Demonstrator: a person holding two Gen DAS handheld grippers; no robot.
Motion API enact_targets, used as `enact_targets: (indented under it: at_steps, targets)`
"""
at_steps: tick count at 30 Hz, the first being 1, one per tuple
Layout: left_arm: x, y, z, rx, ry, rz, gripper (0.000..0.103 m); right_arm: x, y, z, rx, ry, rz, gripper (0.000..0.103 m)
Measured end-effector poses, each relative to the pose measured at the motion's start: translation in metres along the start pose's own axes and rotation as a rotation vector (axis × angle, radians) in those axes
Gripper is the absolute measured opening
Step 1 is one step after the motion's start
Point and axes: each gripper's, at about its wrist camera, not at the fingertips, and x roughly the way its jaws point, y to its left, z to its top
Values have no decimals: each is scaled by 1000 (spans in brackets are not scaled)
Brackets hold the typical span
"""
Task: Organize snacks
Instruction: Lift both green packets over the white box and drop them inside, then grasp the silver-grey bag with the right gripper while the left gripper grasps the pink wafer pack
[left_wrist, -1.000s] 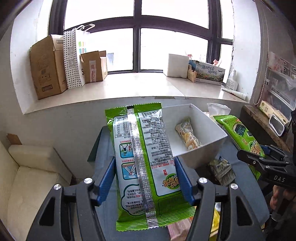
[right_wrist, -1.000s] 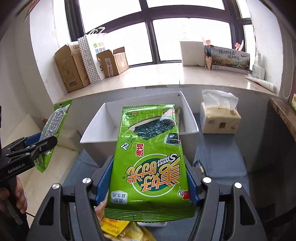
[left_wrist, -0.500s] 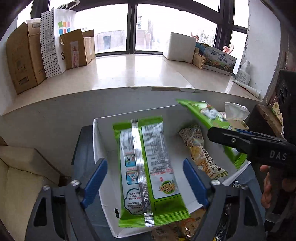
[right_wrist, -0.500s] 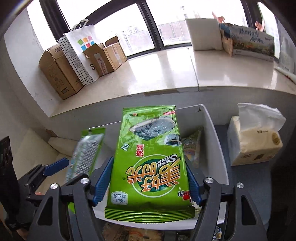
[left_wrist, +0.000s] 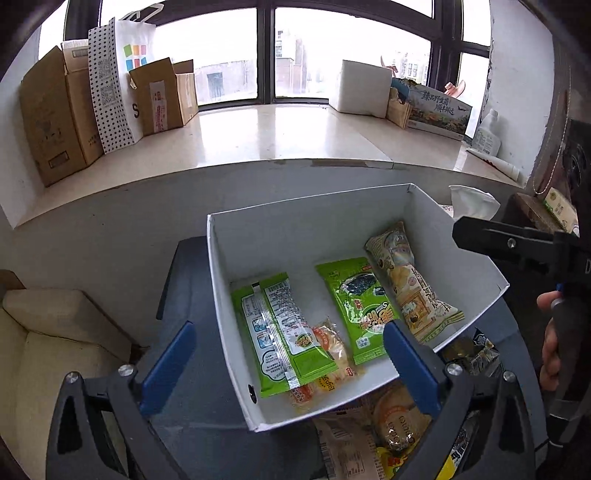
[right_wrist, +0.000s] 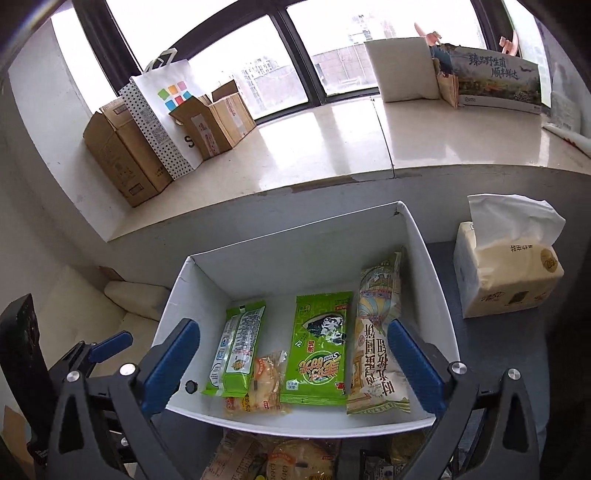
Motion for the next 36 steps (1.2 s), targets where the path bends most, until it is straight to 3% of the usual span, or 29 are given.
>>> enact_targets:
  at_steps: [4,8,18,21,27,36]
  targets:
    - [-35,-3,-19,14,-38,-21,103,-35,9,-27,-30,-37,42,103]
    - [-65,-9,-52,16,-67,-67,103,-65,10,-69,-61,-48,28,103]
    - [-118,-30,-138,-45,-56,-63,103,-126,6,-178,-111,-99,-178,103]
    - [-127,-36,-156,-63,-46,-68,103,-130,-8,-200,-73,-88,-202,103]
    - [-115,-44,-168,-69,9,-77,103,-108,-29,-202,-71,-19,-275,103]
    - [-110,-46,-172,-55,32,-84,103,-47,-41,-166,-189,62,-324,103]
